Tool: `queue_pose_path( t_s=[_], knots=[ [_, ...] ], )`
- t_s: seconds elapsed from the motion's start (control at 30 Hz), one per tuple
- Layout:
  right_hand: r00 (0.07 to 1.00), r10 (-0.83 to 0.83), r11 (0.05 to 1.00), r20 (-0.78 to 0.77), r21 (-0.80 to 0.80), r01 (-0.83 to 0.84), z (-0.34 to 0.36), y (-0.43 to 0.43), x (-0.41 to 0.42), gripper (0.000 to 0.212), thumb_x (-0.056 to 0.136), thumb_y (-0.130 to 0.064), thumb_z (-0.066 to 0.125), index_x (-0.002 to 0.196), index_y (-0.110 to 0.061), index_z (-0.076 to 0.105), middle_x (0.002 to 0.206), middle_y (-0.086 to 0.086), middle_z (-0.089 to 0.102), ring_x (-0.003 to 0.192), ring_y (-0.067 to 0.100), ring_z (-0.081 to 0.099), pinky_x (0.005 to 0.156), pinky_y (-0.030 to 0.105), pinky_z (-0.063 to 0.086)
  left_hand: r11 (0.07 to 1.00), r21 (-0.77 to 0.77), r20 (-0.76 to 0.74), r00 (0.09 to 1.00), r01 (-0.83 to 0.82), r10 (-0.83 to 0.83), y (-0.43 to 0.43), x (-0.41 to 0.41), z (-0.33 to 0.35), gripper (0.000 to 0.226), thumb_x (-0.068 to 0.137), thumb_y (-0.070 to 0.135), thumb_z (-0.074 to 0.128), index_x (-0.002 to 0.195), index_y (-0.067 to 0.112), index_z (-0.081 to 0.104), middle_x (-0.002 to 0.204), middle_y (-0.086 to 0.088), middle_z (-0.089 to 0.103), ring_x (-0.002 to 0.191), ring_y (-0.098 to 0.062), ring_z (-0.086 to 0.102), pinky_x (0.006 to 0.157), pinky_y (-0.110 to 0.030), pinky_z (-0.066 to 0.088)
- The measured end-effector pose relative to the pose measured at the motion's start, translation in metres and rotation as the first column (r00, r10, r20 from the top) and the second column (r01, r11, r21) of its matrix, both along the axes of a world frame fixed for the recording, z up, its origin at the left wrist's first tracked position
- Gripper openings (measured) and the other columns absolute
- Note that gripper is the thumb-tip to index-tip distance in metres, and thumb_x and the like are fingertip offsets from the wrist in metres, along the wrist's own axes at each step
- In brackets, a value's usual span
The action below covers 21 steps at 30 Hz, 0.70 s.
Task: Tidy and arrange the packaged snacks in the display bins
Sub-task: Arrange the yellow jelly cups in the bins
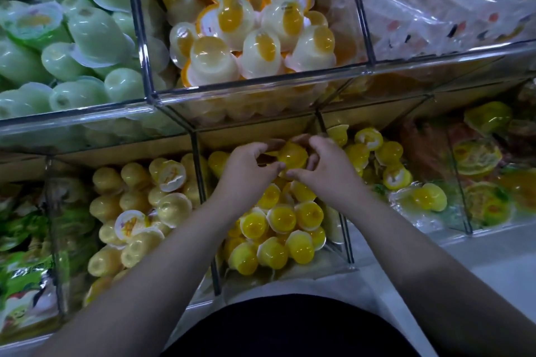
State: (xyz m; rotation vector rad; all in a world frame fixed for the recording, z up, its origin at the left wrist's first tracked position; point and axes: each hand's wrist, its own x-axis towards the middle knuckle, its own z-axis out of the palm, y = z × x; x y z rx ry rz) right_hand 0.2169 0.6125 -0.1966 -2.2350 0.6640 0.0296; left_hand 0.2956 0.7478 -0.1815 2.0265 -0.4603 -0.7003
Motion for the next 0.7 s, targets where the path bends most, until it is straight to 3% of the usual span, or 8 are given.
queue_pose_path(
  t_s=[0.1, 0.17, 0.27, 0.33, 0.43, 0.5, 0.53, 0.7],
  knots=[
    [1.0, -0.003, 1.0, -0.017, 0.013, 0.003, -0.02, -0.007, 0.002, 0.057, 0.075, -0.026, 0.082, 0.126, -0.025, 0.057, 0.107, -0.002, 0.052, 0.066, 0.008, 0.056, 0.064, 0.022, 0.046, 0.999, 0.038, -0.034, 0.999, 0.017, -0.016, -0.008, 0.001, -0.014, 0.031, 0.092, 0.015, 0.064, 0.123, 0.019, 0.065, 0.11, 0.013, 0.058, 0.106, -0.001, 0.052, 0.071, 0.004, 0.037],
    [1.0, -0.005, 0.999, -0.016, 0.045, 0.006, -0.031, -0.01, 0.003, 0.059, 0.074, -0.022, 0.082, 0.128, -0.022, 0.058, 0.114, 0.001, 0.054, 0.074, 0.012, 0.058, 0.071, 0.023, 0.047, 0.997, 0.077, -0.054, 0.998, 0.023, -0.019, -0.011, 0.002, -0.025, 0.031, 0.094, 0.017, 0.06, 0.125, 0.023, 0.064, 0.115, 0.012, 0.056, 0.105, -0.001, 0.049, 0.072, -0.002, 0.036],
    [0.999, 0.011, 0.999, -0.044, 0.045, -0.009, -0.047, -0.015, 0.007, 0.062, 0.073, -0.018, 0.081, 0.13, -0.019, 0.058, 0.088, -0.005, 0.054, 0.096, 0.025, 0.06, 0.066, 0.009, 0.035, 0.994, 0.104, -0.112, 0.993, -0.019, 0.031, -0.016, 0.004, -0.039, 0.03, 0.094, 0.018, 0.059, 0.123, 0.026, 0.066, 0.111, 0.009, 0.058, 0.092, -0.003, 0.053, 0.063, -0.004, 0.039],
    [0.997, 0.021, 0.999, -0.081, 0.026, -0.019, -0.057, -0.015, 0.01, 0.062, 0.073, -0.015, 0.079, 0.131, -0.019, 0.057, 0.094, 0.004, 0.061, 0.102, 0.028, 0.06, 0.065, 0.013, 0.034, 0.991, 0.116, -0.174, 0.982, -0.059, 0.078, -0.017, 0.004, -0.046, 0.029, 0.094, 0.017, 0.059, 0.119, 0.028, 0.068, 0.106, 0.007, 0.063, 0.085, -0.004, 0.057, 0.064, -0.001, 0.04],
    [0.994, 0.04, 0.999, -0.098, -0.01, -0.042, -0.069, -0.009, 0.018, 0.06, 0.076, -0.014, 0.076, 0.132, -0.016, 0.056, 0.125, 0.013, 0.058, 0.113, 0.031, 0.056, 0.082, 0.024, 0.042, 0.985, 0.096, -0.284, 0.945, -0.141, 0.163, -0.021, 0.005, -0.056, 0.022, 0.088, 0.017, 0.065, 0.102, 0.034, 0.069, 0.103, -0.003, 0.072, 0.094, -0.012, 0.067, 0.087, -0.022, 0.054],
    [0.993, 0.04, 0.999, -0.108, 0.005, -0.04, -0.077, -0.005, 0.022, 0.058, 0.075, -0.013, 0.075, 0.131, -0.014, 0.057, 0.133, 0.013, 0.053, 0.119, 0.032, 0.053, 0.094, 0.031, 0.044, 0.983, 0.082, -0.325, 0.928, -0.166, 0.184, -0.023, 0.006, -0.067, 0.019, 0.078, 0.024, 0.066, 0.09, 0.039, 0.066, 0.101, -0.009, 0.072, 0.101, -0.023, 0.068, 0.095, -0.04, 0.053],
    [0.991, 0.037, 0.999, -0.125, 0.018, -0.035, -0.081, -0.004, 0.024, 0.058, 0.076, -0.012, 0.074, 0.131, -0.015, 0.056, 0.134, 0.013, 0.052, 0.121, 0.032, 0.052, 0.096, 0.032, 0.044, 0.982, 0.082, -0.341, 0.921, -0.169, 0.187, -0.022, 0.005, -0.072, 0.019, 0.076, 0.026, 0.064, 0.088, 0.04, 0.065, 0.1, -0.009, 0.072, 0.102, -0.025, 0.068, 0.095, -0.042, 0.052],
    [0.957, 0.079, 0.996, -0.279, -0.027, -0.09, -0.094, -0.002, 0.017, 0.059, 0.081, -0.013, 0.07, 0.136, -0.019, 0.051, 0.139, 0.01, 0.047, 0.127, 0.029, 0.046, 0.097, 0.029, 0.037, 0.981, 0.13, -0.323, 0.93, -0.142, 0.177, -0.019, -0.003, -0.083, 0.028, 0.091, 0.008, 0.058, 0.11, 0.022, 0.072, 0.106, -0.003, 0.072, 0.103, -0.017, 0.066, 0.091, -0.029, 0.052]
  ],
)
